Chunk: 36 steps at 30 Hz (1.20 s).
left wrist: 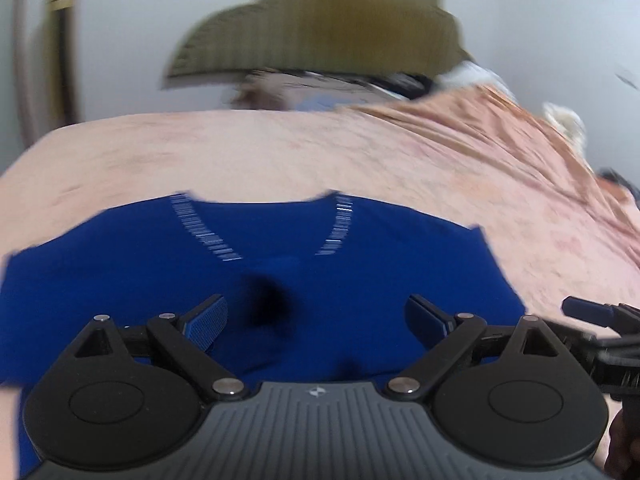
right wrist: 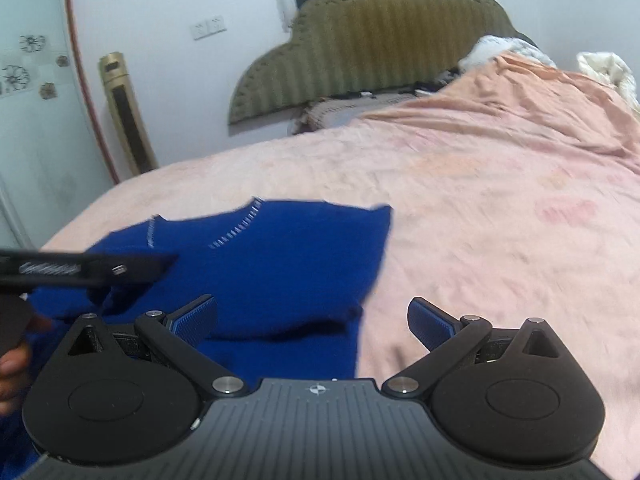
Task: Fold small clothes
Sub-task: 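Fold the sleeve across the sweater body with the left gripper and release, then grasp the sweater side edge with the right gripper and lift it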
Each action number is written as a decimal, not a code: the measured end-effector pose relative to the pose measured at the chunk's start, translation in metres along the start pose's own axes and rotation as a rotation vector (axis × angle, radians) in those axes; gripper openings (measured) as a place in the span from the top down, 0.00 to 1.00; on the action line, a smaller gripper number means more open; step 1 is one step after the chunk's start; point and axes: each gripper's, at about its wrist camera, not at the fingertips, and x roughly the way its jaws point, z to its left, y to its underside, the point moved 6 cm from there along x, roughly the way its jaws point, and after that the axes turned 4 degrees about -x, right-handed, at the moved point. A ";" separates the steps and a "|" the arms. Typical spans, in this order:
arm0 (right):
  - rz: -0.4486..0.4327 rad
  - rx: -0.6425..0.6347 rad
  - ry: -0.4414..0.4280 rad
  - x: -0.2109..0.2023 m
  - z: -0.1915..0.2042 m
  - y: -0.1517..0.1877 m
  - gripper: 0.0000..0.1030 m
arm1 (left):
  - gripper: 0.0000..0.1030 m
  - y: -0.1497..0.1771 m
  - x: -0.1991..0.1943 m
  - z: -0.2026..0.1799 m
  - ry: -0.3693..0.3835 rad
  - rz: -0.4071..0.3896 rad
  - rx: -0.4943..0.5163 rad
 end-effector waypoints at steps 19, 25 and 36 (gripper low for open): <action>0.004 -0.551 -0.231 0.085 0.189 -0.012 0.11 | 0.05 0.072 -0.032 0.111 -0.297 -0.048 -0.153; 0.141 -0.486 -0.242 0.123 0.204 -0.003 0.55 | 0.01 0.074 -0.031 0.109 -0.293 -0.042 -0.137; -0.013 -0.201 -0.112 0.085 0.122 -0.038 0.87 | 0.00 0.074 -0.034 0.112 -0.276 -0.054 -0.161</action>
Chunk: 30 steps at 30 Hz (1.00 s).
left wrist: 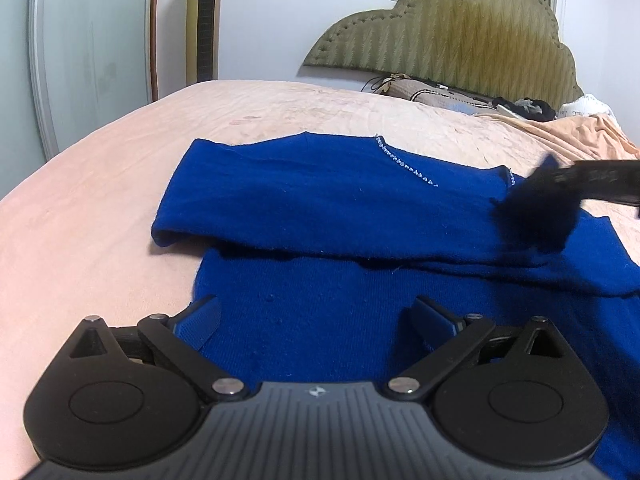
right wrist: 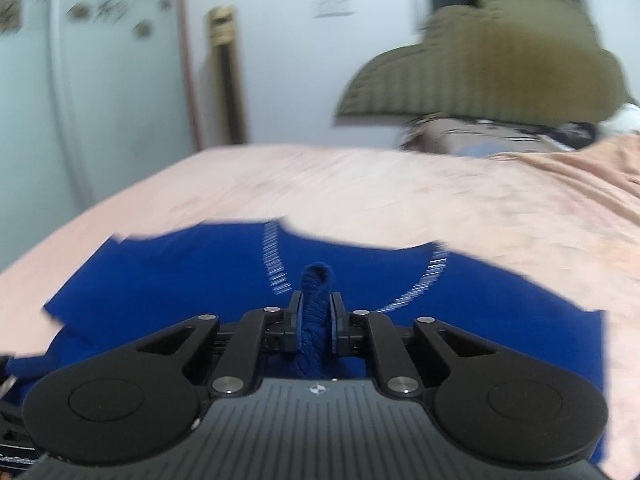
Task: Fold small clothes
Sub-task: 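Grasp the sweater side edge with the right gripper and lift it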
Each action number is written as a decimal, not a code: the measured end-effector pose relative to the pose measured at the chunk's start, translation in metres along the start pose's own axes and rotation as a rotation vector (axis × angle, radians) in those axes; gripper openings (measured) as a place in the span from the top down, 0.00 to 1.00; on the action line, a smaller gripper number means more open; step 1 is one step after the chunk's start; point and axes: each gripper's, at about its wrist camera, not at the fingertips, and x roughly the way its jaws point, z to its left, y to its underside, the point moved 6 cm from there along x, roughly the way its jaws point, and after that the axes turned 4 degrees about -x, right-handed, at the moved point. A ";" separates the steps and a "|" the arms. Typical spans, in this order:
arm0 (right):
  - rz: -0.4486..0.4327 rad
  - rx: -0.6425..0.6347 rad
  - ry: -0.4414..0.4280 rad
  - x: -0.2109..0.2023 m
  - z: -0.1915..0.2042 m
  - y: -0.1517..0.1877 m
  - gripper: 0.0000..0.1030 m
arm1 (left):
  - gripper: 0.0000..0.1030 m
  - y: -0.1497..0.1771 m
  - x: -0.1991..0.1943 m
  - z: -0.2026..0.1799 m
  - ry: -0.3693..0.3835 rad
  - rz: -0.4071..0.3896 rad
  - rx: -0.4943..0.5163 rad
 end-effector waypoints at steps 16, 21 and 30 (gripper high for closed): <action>0.005 0.234 0.147 -0.025 -0.115 0.029 0.91 | 0.00 0.000 0.000 0.001 -0.003 0.000 0.000; 0.014 0.295 0.166 -0.029 -0.134 0.037 0.91 | 0.00 0.001 0.000 0.001 -0.004 0.001 0.002; 0.019 0.318 0.199 -0.030 -0.147 0.044 0.90 | 0.00 0.002 0.001 0.002 -0.006 0.002 0.004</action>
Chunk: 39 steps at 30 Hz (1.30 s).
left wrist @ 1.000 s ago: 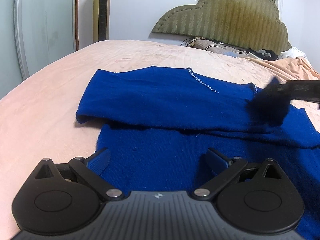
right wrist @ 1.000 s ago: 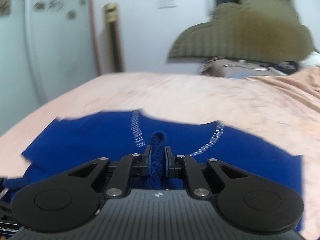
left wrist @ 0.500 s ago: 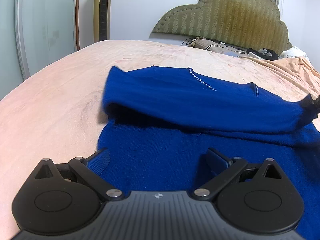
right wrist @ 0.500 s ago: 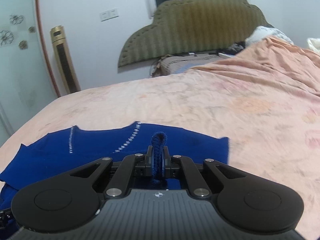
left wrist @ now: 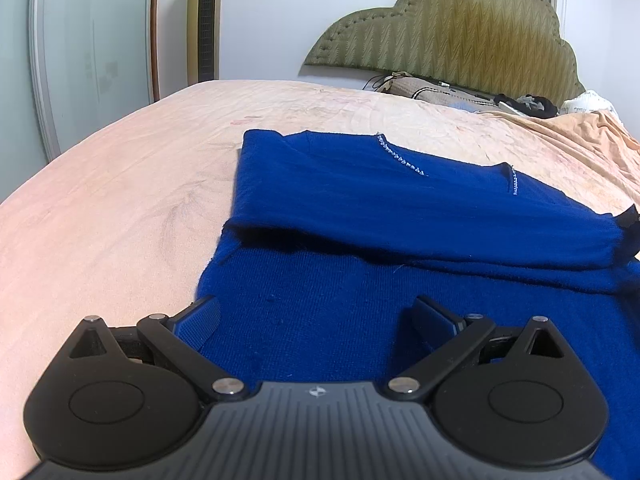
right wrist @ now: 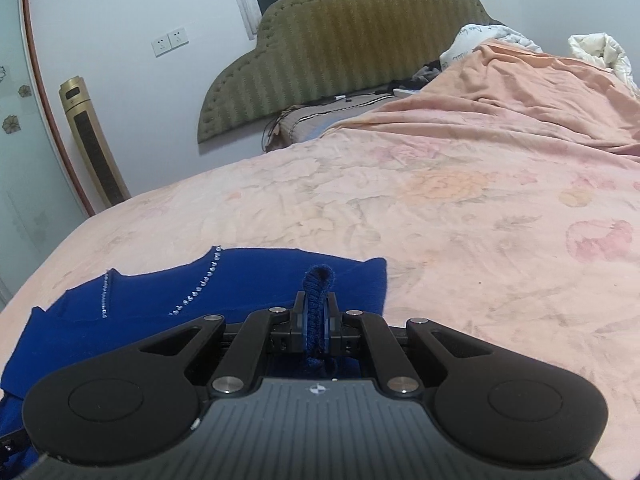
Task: Fold small clothes
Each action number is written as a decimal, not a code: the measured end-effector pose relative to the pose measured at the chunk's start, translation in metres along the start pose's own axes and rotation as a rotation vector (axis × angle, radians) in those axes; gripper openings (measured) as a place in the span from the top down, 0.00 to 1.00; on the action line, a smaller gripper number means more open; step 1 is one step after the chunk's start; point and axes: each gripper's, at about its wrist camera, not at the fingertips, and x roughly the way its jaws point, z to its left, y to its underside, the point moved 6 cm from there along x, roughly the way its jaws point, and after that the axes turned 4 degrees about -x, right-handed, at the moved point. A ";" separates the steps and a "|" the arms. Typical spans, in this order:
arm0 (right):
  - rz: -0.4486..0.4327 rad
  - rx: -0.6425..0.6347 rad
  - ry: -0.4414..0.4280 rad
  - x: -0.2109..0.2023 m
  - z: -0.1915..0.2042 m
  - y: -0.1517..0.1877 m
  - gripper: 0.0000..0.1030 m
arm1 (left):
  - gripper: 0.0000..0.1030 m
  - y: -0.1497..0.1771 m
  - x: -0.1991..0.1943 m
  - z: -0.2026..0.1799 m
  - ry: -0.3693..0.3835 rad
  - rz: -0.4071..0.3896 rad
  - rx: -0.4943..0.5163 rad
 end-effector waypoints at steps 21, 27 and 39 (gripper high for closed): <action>0.047 -0.185 0.032 -0.034 0.034 0.027 0.13 | 0.00 0.002 0.001 -0.001 -0.013 0.005 0.015; 0.131 -0.218 -0.094 -0.057 0.068 0.059 0.11 | 0.00 0.002 -0.001 -0.001 -0.015 0.005 0.016; 0.175 -0.286 -0.076 -0.068 0.090 0.093 0.00 | 0.00 0.002 -0.001 -0.001 -0.016 0.005 0.017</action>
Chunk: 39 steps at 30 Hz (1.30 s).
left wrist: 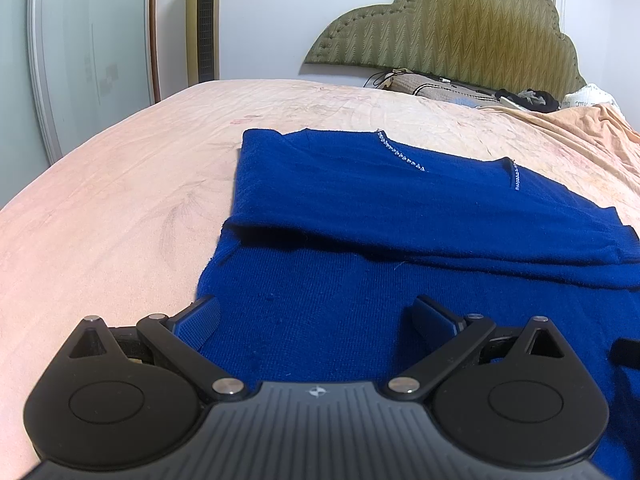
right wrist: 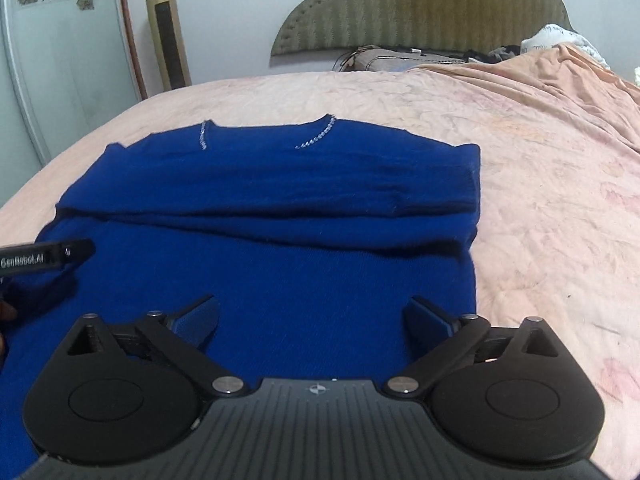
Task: Fold small clothes
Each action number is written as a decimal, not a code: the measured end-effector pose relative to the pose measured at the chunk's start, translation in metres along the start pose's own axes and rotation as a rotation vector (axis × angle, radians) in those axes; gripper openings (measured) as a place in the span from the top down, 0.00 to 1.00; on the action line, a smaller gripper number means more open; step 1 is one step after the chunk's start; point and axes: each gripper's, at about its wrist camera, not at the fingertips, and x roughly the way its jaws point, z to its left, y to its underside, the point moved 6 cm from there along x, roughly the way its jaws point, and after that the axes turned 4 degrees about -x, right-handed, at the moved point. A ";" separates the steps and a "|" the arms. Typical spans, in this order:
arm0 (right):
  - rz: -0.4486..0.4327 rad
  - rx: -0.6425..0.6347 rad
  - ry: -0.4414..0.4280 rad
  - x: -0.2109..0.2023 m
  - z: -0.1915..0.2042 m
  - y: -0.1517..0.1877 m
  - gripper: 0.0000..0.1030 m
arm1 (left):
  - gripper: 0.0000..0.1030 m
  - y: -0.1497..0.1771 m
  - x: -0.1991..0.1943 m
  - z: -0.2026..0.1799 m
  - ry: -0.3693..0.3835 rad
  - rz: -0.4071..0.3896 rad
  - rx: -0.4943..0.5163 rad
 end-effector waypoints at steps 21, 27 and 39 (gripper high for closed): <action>-0.008 -0.056 -0.060 -0.061 0.003 0.040 0.00 | 0.00 0.039 -0.105 0.033 0.102 0.054 -0.014; -0.013 -0.038 -0.066 -0.088 -0.004 0.055 0.00 | 0.00 0.054 -0.122 0.066 0.095 0.092 -0.015; 0.043 0.060 -0.083 -0.120 -0.039 0.089 0.21 | 0.06 0.071 -0.128 0.058 0.376 0.164 -0.012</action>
